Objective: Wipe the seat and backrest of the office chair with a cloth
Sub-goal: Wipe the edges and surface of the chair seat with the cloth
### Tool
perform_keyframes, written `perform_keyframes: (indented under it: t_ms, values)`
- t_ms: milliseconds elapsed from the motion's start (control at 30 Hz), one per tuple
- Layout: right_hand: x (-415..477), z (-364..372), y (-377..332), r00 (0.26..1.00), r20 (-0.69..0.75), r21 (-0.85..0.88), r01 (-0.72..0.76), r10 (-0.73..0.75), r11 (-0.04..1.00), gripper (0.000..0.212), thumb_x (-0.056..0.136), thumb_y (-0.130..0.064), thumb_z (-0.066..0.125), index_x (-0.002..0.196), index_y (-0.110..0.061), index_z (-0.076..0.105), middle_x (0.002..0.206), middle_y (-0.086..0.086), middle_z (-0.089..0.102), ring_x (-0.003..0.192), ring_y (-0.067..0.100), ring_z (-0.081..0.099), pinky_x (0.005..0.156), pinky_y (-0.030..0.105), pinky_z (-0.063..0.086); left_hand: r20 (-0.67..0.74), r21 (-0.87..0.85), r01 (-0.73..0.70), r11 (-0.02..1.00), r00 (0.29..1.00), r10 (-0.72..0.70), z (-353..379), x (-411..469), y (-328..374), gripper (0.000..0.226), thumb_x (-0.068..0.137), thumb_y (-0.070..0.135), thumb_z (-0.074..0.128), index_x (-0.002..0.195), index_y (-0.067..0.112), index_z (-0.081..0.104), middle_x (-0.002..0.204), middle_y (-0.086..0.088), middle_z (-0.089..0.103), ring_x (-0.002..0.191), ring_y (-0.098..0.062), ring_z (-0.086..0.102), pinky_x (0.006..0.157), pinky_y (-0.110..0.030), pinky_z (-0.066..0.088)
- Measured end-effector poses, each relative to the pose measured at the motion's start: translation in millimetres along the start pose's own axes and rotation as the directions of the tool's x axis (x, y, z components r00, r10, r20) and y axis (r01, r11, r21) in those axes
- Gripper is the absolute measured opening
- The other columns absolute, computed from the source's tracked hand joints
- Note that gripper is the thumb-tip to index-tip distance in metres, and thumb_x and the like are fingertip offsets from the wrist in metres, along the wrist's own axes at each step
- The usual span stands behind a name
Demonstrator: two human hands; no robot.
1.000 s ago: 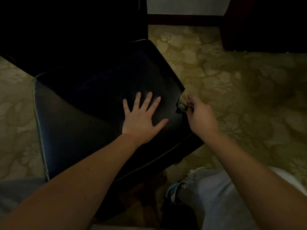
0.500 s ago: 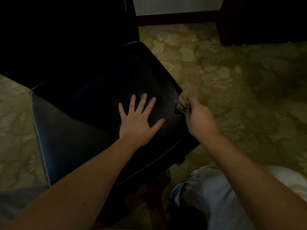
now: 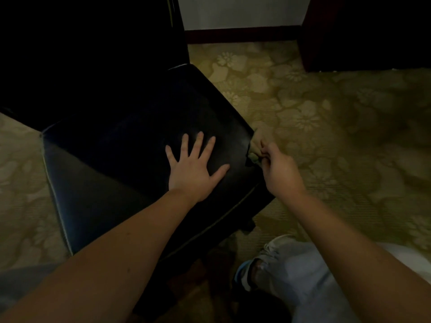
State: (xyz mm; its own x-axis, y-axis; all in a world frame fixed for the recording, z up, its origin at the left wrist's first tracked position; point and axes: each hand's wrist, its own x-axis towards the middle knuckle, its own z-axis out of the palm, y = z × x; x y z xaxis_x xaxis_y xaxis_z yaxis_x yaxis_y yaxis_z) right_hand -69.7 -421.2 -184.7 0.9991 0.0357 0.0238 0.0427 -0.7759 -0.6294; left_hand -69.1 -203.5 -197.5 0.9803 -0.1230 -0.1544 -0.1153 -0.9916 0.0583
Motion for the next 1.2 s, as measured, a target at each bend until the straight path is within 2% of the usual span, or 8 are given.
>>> perform_keyframes:
  t_ms: [67, 133, 200, 367, 533, 667, 900, 1200]
  values:
    - [-6.4, 3.5, 1.2, 1.0, -0.025, -0.006, 0.002, -0.002, 1.0, 0.025, 0.098, -0.009, 0.048, 0.123, -0.009, 0.053, 0.112, 0.015, 0.065, 0.097, 0.035, 0.063, 0.07, 0.033, 0.045, 0.023, 0.013, -0.005, 1.0, 1.0, 0.005, -0.9, -0.4, 0.3, 0.083, 0.09, 0.08, 0.004, 0.161, 0.037, -0.009, 0.171, 0.004, -0.011, 0.157, -0.032, -0.012, 0.12, -0.069, 0.0]
    - [-1.1, 8.7, -1.9, 0.999, -0.044, -0.031, -0.001, -0.001, 1.0, 0.024, 0.097, -0.008, 0.047, 0.12, -0.008, 0.053, 0.108, 0.016, 0.066, 0.095, 0.036, 0.063, 0.068, 0.032, 0.042, 0.044, 0.031, -0.011, 0.999, 0.999, 0.009, -1.7, -0.4, 0.1, 0.083, 0.091, 0.08, 0.004, 0.16, 0.037, -0.011, 0.171, 0.003, -0.012, 0.156, -0.033, -0.012, 0.119, -0.07, 0.0]
    - [8.7, 13.0, -8.4, 0.999, -0.043, -0.047, -0.012, 0.01, 0.999, 0.024, 0.097, -0.008, 0.046, 0.12, -0.008, 0.052, 0.107, 0.016, 0.066, 0.094, 0.037, 0.063, 0.07, 0.038, 0.049, 0.065, 0.044, -0.024, 0.999, 0.998, 0.021, -3.6, 0.3, -1.2, 0.082, 0.092, 0.08, 0.005, 0.16, 0.037, -0.012, 0.171, 0.004, -0.013, 0.156, -0.035, -0.012, 0.119, -0.07, 0.0]
    - [17.4, 7.4, -12.9, 1.0, 0.0, -0.045, -0.026, 0.026, 0.999, 0.029, 0.099, -0.01, 0.046, 0.128, -0.01, 0.05, 0.102, 0.019, 0.067, 0.089, 0.039, 0.064, 0.066, 0.037, 0.047, 0.091, 0.102, -0.2, 0.974, 0.977, 0.191, -14.9, -11.2, -17.8, 0.075, 0.095, 0.075, 0.007, 0.16, 0.041, -0.009, 0.171, 0.005, -0.01, 0.157, -0.031, -0.011, 0.121, -0.068, -0.002]
    - [-10.1, 6.9, -5.6, 0.998, -0.019, -0.012, -0.066, 0.066, 0.998, 0.025, 0.1, -0.01, 0.045, 0.123, -0.012, 0.051, 0.108, 0.013, 0.065, 0.093, 0.033, 0.063, 0.069, 0.036, 0.049, 0.104, 0.061, -0.113, 0.992, 0.989, 0.107, -10.3, -33.6, -31.4, 0.076, 0.091, 0.078, 0.002, 0.158, 0.045, -0.014, 0.17, 0.001, -0.016, 0.156, -0.031, -0.014, 0.12, -0.069, -0.003]
    - [-12.8, 15.5, -13.0, 0.998, -0.053, -0.064, -0.02, 0.016, 0.998, 0.025, 0.099, -0.008, 0.044, 0.123, -0.008, 0.051, 0.116, 0.015, 0.062, 0.102, 0.034, 0.06, 0.078, 0.041, 0.052, 0.118, 0.055, -0.106, 0.993, 0.988, 0.099, -8.5, -34.4, -29.1, 0.076, 0.09, 0.078, -0.001, 0.156, 0.046, -0.019, 0.169, 0.002, -0.021, 0.156, -0.032, -0.017, 0.12, -0.07, -0.002]
    - [8.3, 1.3, -15.6, 0.997, 0.037, -0.088, -0.068, 0.072, 0.994, 0.033, 0.099, -0.011, 0.045, 0.131, -0.014, 0.047, 0.101, 0.018, 0.067, 0.088, 0.036, 0.064, 0.071, 0.042, 0.053, 0.141, 0.033, -0.111, 0.993, 0.984, 0.105, -12.4, -33.7, -29.0, 0.078, 0.089, 0.079, 0.0, 0.156, 0.046, -0.019, 0.169, 0.002, -0.021, 0.156, -0.031, -0.018, 0.119, -0.07, -0.003]
    - [-26.4, 7.9, -3.0, 0.989, -0.086, -0.055, -0.127, 0.122, 0.99, 0.025, 0.1, -0.008, 0.045, 0.123, -0.01, 0.052, 0.106, 0.012, 0.065, 0.091, 0.031, 0.064, 0.074, 0.042, 0.054, 0.122, 0.045, -0.113, 0.993, 0.987, 0.107, -9.4, -34.5, -27.0, 0.078, 0.089, 0.079, -0.001, 0.156, 0.045, -0.021, 0.169, 0.001, -0.022, 0.155, -0.032, -0.018, 0.12, -0.069, -0.004]
